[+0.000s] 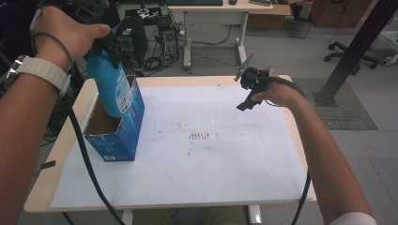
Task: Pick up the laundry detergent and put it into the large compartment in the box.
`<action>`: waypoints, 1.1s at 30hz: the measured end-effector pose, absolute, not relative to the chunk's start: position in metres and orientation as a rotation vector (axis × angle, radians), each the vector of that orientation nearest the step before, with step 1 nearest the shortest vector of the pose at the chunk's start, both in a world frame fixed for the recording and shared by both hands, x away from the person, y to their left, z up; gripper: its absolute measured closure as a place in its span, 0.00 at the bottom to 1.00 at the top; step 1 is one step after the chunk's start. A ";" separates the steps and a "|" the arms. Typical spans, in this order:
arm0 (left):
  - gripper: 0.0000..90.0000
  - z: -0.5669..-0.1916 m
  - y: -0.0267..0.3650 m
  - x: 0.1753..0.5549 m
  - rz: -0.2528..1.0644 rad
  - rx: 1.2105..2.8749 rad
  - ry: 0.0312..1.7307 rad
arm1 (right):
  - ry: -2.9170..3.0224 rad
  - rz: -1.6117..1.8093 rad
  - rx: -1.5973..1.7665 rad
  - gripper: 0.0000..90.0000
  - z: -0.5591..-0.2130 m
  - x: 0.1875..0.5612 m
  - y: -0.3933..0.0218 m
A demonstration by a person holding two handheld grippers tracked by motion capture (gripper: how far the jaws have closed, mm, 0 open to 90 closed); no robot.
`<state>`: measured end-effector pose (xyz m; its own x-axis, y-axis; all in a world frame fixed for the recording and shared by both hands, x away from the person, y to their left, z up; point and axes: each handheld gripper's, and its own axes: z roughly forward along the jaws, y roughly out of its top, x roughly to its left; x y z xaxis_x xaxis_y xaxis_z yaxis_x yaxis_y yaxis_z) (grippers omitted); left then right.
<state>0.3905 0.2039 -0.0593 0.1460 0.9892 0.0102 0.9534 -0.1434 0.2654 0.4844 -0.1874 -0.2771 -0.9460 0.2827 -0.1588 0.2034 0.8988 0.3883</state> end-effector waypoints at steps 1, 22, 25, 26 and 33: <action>0.42 -0.059 0.206 0.391 0.271 2.217 1.922 | 2.853 0.550 0.369 0.09 -0.277 0.484 -0.187; 0.42 -0.085 0.242 0.397 0.318 2.162 2.004 | 2.860 0.544 0.377 0.09 -0.280 0.486 -0.183; 0.42 -0.092 0.245 0.399 0.312 2.158 2.008 | 2.862 0.547 0.377 0.09 -0.281 0.486 -0.182; 0.42 -0.095 0.245 0.399 0.315 2.156 2.008 | 2.863 0.542 0.377 0.09 -0.280 0.486 -0.182; 0.42 -0.114 0.248 0.402 0.326 2.170 2.010 | 2.865 0.532 0.384 0.09 -0.281 0.487 -0.183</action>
